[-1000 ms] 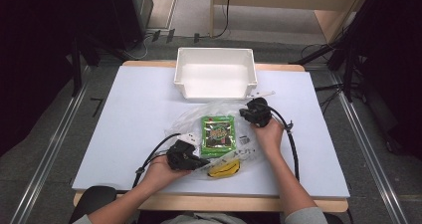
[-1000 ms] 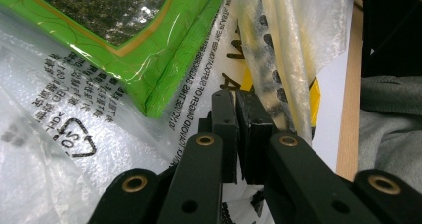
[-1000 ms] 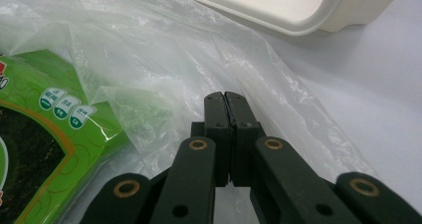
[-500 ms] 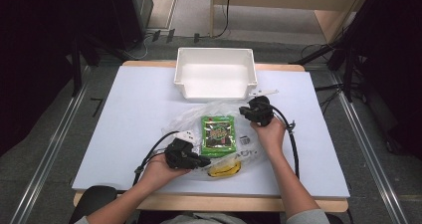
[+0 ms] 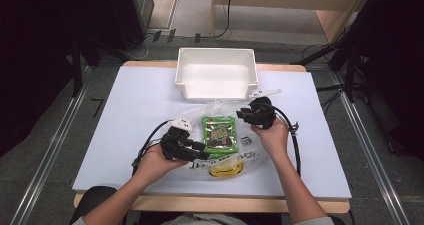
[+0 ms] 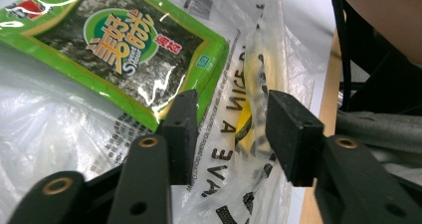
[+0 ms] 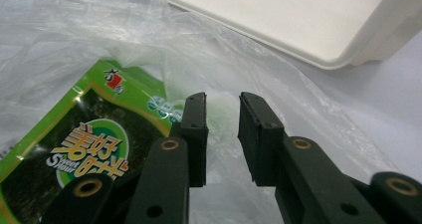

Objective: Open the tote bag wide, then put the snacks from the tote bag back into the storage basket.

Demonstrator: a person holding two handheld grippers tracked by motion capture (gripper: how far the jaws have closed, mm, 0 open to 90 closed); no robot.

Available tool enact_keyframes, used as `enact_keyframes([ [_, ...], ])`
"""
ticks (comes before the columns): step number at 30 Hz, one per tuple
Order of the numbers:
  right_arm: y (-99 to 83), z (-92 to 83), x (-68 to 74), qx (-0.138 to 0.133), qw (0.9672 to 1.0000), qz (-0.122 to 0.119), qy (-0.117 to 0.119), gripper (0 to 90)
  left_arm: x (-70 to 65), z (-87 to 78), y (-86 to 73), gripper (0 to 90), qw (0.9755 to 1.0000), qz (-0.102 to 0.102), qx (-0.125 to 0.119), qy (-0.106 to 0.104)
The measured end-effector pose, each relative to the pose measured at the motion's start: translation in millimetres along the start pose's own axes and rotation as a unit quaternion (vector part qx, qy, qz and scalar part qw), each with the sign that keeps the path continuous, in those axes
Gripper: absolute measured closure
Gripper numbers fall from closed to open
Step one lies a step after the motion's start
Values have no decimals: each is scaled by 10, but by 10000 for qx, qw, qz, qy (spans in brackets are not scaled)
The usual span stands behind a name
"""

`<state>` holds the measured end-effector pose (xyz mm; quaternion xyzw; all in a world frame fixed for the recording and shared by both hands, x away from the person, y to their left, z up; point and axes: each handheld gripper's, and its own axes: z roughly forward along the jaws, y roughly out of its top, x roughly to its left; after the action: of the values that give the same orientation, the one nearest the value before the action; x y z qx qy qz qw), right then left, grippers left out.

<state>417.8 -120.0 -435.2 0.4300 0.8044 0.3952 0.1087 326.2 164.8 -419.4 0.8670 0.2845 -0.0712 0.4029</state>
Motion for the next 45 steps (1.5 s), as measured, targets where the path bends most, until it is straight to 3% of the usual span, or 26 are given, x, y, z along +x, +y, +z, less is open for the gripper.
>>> enact_keyframes([
  [7, 2, -110, 54, 38, 9998, 1, 169, 631, 49, -87, 119, 445, 9997, -134, -161, 93],
  [11, -23, -181, 84, 14, 9996, -26, 273, 592, 76, -106, 195, 383, 9996, -112, -203, 179],
  [14, -58, -231, 109, 65, 9996, 3, 277, 581, 118, -117, 267, 362, 9992, -256, -262, 180],
  [22, -149, -341, 131, 16, 9995, -2, 321, 566, 215, -85, 370, 354, 9980, -421, -367, 306],
  [25, -163, -358, 149, 22, 9994, -63, 331, 565, 235, -83, 354, 355, 9974, -430, -379, 439],
  [40, -179, -382, 251, 4, 9989, -172, 426, 554, 352, -61, 254, 356, 9957, -444, -418, 697],
  [45, -216, -396, 276, 20, 9989, -127, 445, 534, 377, -35, 248, 397, 9950, -446, -387, 803],
])
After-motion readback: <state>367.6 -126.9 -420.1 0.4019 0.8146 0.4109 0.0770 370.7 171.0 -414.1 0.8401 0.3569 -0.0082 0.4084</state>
